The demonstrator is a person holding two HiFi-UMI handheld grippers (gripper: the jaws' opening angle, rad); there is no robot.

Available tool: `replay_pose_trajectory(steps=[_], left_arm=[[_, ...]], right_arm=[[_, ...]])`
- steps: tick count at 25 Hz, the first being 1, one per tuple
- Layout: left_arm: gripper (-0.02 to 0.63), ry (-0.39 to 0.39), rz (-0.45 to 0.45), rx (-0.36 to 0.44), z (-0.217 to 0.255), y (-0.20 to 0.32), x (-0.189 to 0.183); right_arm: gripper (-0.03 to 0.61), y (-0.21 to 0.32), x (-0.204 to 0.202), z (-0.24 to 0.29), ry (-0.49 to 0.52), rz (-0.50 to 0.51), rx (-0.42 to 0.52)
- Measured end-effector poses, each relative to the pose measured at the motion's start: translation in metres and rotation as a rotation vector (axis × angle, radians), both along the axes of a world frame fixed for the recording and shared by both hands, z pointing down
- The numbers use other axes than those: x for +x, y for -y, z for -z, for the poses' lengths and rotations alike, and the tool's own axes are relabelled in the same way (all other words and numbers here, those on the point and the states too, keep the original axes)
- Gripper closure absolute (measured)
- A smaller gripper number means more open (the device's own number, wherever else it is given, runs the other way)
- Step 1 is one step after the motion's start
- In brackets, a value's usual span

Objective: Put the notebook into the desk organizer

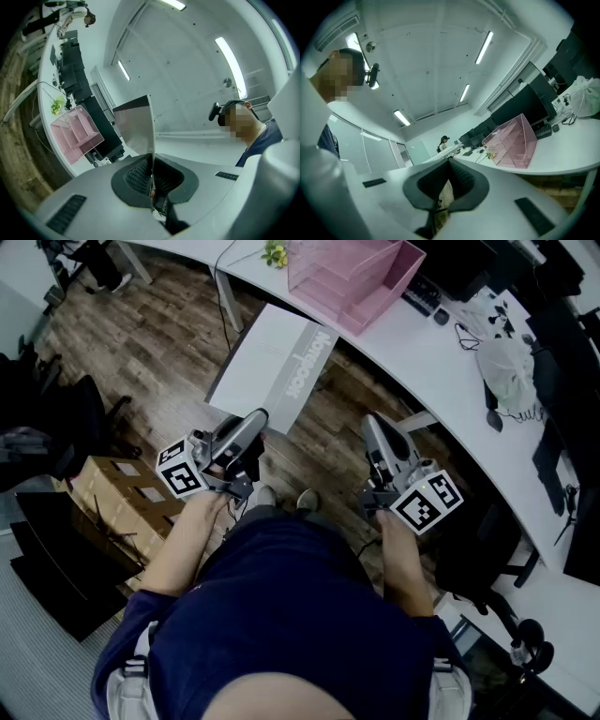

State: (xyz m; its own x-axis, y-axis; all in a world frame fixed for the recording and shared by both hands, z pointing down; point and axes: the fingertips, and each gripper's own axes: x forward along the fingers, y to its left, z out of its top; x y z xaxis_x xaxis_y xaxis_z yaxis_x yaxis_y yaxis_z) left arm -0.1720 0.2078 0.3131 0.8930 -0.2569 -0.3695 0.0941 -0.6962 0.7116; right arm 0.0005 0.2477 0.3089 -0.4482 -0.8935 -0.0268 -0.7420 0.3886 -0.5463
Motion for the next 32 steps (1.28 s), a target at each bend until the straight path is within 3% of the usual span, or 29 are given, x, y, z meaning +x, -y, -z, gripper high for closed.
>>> replay_pose_trajectory(steps=[20,32], left_arm=[[0.578,0.008,0.012,-0.008,-0.001,-0.003,0.006],[0.578,0.031,0.037,-0.003,-0.006,-0.019,0.044]], right_arm=[[0.576,0.002,0.005,-0.001,0.027,0.012,-0.012],[0.577,-0.011,0.048,-0.012,0.051,0.027,-0.014]])
